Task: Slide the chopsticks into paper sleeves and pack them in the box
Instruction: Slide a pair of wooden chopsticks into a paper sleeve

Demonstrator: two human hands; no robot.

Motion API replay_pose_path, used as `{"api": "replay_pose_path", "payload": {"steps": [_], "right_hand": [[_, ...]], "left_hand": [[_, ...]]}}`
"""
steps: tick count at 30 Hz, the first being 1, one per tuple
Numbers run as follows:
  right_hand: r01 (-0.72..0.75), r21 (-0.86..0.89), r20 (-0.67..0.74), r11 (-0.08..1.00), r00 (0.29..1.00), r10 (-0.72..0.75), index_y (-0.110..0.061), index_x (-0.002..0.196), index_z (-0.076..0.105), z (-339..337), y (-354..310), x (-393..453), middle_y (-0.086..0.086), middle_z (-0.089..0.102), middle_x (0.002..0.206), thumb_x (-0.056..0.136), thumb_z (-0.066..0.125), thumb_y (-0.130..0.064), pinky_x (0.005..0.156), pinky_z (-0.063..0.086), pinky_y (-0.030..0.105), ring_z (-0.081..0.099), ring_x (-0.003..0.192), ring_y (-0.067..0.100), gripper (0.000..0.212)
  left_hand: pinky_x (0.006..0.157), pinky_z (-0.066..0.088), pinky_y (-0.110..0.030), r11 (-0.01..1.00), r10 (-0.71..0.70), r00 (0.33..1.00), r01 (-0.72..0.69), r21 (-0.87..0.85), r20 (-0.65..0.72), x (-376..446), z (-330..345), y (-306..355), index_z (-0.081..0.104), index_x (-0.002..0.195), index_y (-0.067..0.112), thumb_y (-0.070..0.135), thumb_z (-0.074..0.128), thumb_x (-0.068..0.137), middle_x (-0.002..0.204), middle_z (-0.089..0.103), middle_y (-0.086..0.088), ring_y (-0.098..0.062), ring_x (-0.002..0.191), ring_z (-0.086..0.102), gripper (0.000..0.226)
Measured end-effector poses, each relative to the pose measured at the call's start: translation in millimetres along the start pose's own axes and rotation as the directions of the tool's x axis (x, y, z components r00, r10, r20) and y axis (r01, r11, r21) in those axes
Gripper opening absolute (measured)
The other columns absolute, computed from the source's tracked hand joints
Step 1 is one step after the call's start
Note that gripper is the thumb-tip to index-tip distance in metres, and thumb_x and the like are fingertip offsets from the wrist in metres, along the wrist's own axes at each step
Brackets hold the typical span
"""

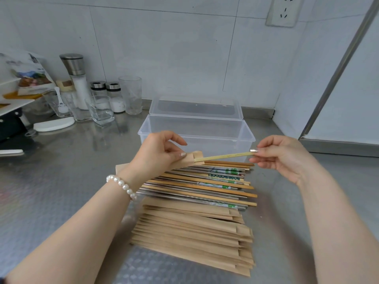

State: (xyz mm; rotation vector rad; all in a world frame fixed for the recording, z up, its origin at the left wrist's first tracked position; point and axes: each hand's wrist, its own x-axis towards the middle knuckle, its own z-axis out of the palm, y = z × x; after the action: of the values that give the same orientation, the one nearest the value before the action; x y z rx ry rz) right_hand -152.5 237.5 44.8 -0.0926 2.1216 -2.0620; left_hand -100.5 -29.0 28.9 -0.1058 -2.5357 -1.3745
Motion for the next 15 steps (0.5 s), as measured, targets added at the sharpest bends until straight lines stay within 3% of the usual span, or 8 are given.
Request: {"api": "replay_pose_path", "payload": {"steps": [6, 11, 15], "right_hand": [[-0.014, -0.122, 0.102, 0.992, 0.994, 0.027, -0.005, 0.073, 0.058, 22, 4, -1, 0.009, 0.067, 0.057, 0.075, 0.063, 0.012, 0.041, 0.051, 0.019, 0.068, 0.051, 0.018, 0.018], [0.003, -0.192, 0.127, 0.981, 0.992, 0.022, -0.004, 0.075, 0.059, 27, 7, -2, 0.006, 0.067, 0.056, 0.074, 0.066, 0.012, 0.043, 0.052, 0.019, 0.068, 0.053, 0.019, 0.017], [-0.003, -0.177, 0.107, 0.984, 0.994, 0.022, -0.006, 0.076, 0.061, 24, 5, -1, 0.006, 0.068, 0.059, 0.078, 0.066, 0.003, 0.045, 0.053, 0.02, 0.068, 0.054, 0.019, 0.011]], "left_hand": [[0.061, 0.044, -0.008, 0.999, 0.03, 1.0, -0.03, 0.027, 0.009, -1, 5, 1, 0.059, 0.078, 0.027, 0.011, 0.069, 0.08, 0.067, 0.067, 0.015, 0.005, 0.062, 0.06, 0.019], [0.058, 0.04, -0.002, 0.998, 0.039, 0.999, -0.04, 0.044, 0.02, -2, 8, 1, 0.058, 0.075, 0.029, 0.011, 0.069, 0.079, 0.066, 0.066, 0.015, 0.009, 0.059, 0.058, 0.022], [0.062, 0.042, -0.013, 0.998, 0.034, 0.999, -0.035, 0.057, 0.019, -2, 8, 2, 0.058, 0.076, 0.028, 0.013, 0.068, 0.08, 0.068, 0.067, 0.014, 0.002, 0.063, 0.059, 0.019]]}}
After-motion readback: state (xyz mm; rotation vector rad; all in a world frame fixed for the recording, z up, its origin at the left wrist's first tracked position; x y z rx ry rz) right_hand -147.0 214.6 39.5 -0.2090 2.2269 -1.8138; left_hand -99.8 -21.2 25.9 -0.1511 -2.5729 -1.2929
